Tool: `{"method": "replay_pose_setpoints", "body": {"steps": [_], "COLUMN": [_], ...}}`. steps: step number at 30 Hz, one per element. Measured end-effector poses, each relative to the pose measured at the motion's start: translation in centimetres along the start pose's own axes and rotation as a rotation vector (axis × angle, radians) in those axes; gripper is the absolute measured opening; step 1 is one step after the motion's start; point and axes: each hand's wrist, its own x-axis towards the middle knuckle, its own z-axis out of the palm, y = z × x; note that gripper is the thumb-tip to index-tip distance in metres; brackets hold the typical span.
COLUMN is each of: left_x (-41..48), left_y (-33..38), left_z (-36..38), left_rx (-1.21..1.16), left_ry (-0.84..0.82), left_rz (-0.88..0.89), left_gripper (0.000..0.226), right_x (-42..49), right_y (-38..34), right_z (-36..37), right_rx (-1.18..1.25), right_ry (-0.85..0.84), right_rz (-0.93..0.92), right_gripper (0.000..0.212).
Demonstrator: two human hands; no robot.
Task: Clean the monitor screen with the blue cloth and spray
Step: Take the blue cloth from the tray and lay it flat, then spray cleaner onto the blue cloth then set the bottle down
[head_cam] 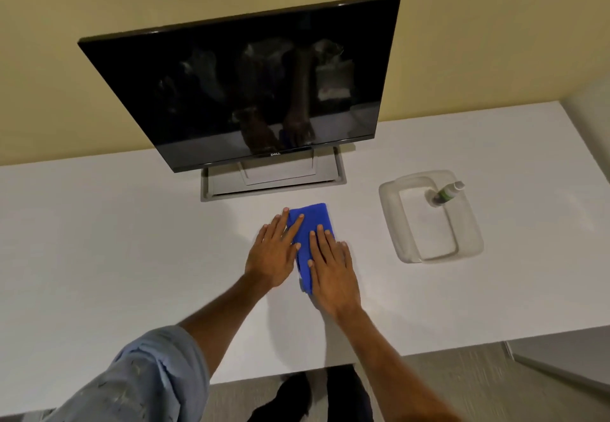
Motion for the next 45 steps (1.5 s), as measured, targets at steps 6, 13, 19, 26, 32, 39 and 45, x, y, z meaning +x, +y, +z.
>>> {"method": "replay_pose_setpoints", "body": {"steps": [6,13,19,26,32,39,45], "left_x": [0.1,0.5,-1.4,-1.0,-1.2,-1.2,-1.0], "left_y": [-1.8,-0.5,0.0,0.0,0.1,0.2,0.1], "left_z": [3.0,4.7,6.3,7.7,7.8,7.7,7.9], "left_rx": [-0.141,-0.153,-0.160,0.035,0.015,-0.039,-0.095], "left_ry": [0.093,0.175,0.291,0.331,0.399,0.402,0.425], "left_rz": [0.051,-0.016,-0.232,-0.304,-0.284,-0.269,-0.265], "left_gripper": [0.068,0.078,0.071,0.071,0.068,0.069,0.069], "right_x": [0.0,0.3,-0.2,-1.4,0.4,3.4,5.9], "right_y": [2.3,2.3,1.5,3.1,7.4,14.9,18.0], "right_z": [2.7,3.3,1.5,-4.2,-10.6,-14.4,-15.4], "right_rx": [-0.171,-0.172,-0.045,0.116,0.462,0.498,0.347], "right_ry": [0.008,0.037,0.117,0.545,0.918,0.883,0.837], "right_rz": [-0.084,-0.072,-0.022,0.023,0.294,0.665,0.739], "right_gripper": [0.067,0.068,0.066,0.052,0.039,0.057,0.054]}}
